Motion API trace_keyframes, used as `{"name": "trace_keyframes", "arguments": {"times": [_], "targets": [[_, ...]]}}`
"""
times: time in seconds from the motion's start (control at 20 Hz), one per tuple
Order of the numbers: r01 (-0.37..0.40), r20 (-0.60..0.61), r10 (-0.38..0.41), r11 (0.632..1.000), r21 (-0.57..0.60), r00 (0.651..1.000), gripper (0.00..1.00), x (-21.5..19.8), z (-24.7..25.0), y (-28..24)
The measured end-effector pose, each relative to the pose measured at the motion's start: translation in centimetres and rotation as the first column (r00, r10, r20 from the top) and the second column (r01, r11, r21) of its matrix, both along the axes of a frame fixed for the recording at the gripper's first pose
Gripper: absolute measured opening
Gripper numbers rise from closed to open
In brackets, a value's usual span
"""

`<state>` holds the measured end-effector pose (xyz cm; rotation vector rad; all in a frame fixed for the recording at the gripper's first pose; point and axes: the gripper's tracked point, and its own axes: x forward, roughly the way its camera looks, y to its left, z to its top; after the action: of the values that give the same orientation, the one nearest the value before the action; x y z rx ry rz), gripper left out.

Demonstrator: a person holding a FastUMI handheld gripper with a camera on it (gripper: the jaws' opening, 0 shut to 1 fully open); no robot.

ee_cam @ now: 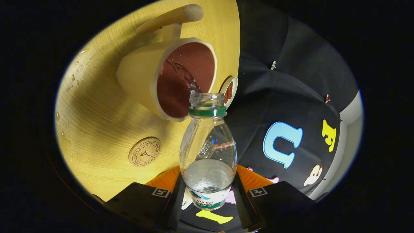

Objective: Take the bottle from table, then pour the juice into the cup, finally place the bottle on the coaster

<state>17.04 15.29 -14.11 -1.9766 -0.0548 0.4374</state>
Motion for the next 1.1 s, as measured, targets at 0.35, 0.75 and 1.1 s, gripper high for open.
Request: {"name": "trace_keyframes", "arguments": {"times": [0.35, 0.75, 1.1], "targets": [[-0.058, 0.009, 0.059, 0.995, -0.084, 0.998, 0.73, 0.0, 0.2, 0.9], [-0.073, 0.026, 0.077, 0.989, -0.125, 0.997, 0.73, -0.5, 0.2, 1.2], [-0.086, 0.037, 0.093, 0.983, -0.163, 0.995, 0.73, -0.3, 0.5, 1.5]]}}
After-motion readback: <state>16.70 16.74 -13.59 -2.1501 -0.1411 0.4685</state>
